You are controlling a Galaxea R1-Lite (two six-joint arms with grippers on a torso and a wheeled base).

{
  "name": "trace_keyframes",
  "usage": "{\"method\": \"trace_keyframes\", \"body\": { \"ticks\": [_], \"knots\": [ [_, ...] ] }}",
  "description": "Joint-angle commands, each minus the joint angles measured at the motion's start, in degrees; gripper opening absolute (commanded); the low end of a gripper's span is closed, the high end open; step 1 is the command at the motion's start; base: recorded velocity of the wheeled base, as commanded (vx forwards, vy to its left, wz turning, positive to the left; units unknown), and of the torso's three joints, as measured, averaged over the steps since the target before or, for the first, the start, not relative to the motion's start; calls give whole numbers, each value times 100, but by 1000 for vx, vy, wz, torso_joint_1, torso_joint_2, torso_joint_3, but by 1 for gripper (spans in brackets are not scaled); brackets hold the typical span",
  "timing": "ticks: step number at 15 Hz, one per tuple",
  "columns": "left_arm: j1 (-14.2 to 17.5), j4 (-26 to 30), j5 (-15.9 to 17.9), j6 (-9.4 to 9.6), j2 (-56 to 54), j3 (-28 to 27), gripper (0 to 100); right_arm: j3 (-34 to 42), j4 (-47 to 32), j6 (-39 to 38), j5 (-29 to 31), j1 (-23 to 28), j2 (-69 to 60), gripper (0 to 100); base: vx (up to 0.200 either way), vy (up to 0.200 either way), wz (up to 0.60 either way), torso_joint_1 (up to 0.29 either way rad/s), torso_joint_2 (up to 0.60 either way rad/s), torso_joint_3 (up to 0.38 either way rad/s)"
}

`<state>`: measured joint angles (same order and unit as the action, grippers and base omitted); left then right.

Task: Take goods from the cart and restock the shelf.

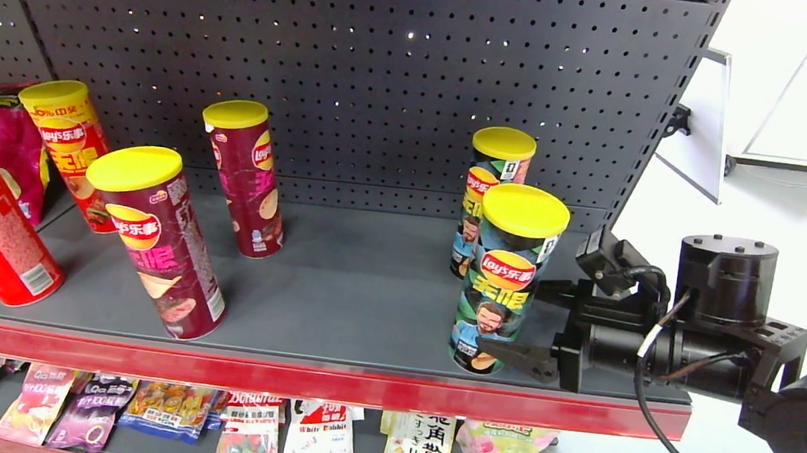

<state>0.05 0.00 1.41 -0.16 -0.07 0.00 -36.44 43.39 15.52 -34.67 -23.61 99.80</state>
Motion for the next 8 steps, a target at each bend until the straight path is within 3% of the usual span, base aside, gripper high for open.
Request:
{"method": "trace_keyframes", "body": {
  "ticks": [1,4,8],
  "knots": [
    [4,0,-1,-2,7,0,100,-48,30,-23,-5,-64,65,0,0,0,0,0,0,0],
    [4,0,-1,-2,7,0,100,31,21,-5,-84,-64,65,0,0,0,0,0,0,0],
    [4,0,-1,-2,7,0,100,-92,21,4,-620,-38,118,0,0,0,0,0,0,0]
  ]
}}
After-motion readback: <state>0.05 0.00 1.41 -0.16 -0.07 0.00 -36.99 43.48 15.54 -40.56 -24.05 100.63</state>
